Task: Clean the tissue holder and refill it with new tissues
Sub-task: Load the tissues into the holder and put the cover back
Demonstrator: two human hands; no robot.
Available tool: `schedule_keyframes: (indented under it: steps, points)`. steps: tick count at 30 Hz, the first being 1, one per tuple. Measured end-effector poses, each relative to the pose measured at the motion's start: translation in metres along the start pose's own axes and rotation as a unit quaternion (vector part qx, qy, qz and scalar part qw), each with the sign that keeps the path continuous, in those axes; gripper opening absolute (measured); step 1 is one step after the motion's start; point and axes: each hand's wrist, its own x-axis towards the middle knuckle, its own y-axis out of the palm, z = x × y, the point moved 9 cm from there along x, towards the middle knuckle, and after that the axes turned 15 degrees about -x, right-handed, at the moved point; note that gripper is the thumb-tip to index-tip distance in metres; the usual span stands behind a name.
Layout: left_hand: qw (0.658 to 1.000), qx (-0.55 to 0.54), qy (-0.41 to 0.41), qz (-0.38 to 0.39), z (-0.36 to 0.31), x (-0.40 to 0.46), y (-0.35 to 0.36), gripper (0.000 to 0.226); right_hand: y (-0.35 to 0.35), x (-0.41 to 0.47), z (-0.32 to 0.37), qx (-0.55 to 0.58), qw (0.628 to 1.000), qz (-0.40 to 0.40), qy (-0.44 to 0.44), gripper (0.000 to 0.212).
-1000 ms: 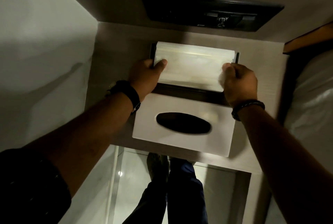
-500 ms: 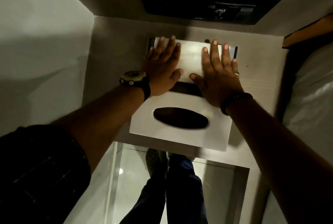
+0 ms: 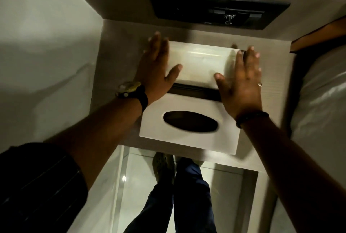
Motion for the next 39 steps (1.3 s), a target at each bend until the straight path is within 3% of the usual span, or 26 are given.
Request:
schedule_keyframes:
  steps: [3, 5, 6, 8, 12, 21, 27, 35, 39]
  points:
    - [0.976, -0.133, -0.157, -0.077, 0.033, -0.046, -0.022, 0.074, -0.004, -0.048, -0.032, 0.138, 0.978, -0.028, 0.157, 0.069]
    - [0.934, -0.209, -0.271, -0.098, 0.054, -0.088, -0.018, 0.055, 0.000, -0.086, -0.043, 0.195, 0.952, -0.039, 0.231, 0.055]
    - [0.913, -0.248, -0.308, -0.096, 0.058, -0.107, -0.012, 0.042, 0.003, -0.103, -0.045, 0.220, 0.943, -0.049, 0.245, 0.040]
    - [0.878, -0.321, -0.350, -0.056, 0.056, -0.135, 0.008, 0.039, 0.019, -0.129, -0.043, 0.282, 0.923, -0.016, 0.260, 0.022]
    - [0.836, -0.373, -0.401, -0.043, 0.052, -0.167, 0.033, 0.045, 0.039, -0.146, -0.035, 0.288, 0.920, 0.033, 0.263, 0.036]
    - [0.852, -0.412, -0.315, -0.070, 0.015, -0.156, -0.007, 0.017, -0.024, -0.123, -0.034, 0.256, 0.942, -0.052, 0.212, 0.023]
    - [0.884, -0.403, -0.204, -0.119, -0.013, -0.077, -0.063, 0.010, -0.073, -0.064, -0.029, 0.309, 0.923, -0.141, 0.182, 0.031]
    - [0.886, -0.380, -0.243, -0.104, 0.023, -0.017, -0.037, 0.011, -0.024, -0.010, -0.033, 0.290, 0.926, -0.081, 0.229, 0.023]
    - [0.877, -0.385, -0.273, -0.087, 0.042, -0.024, -0.022, 0.024, -0.014, -0.011, -0.033, 0.272, 0.930, -0.102, 0.225, 0.027]
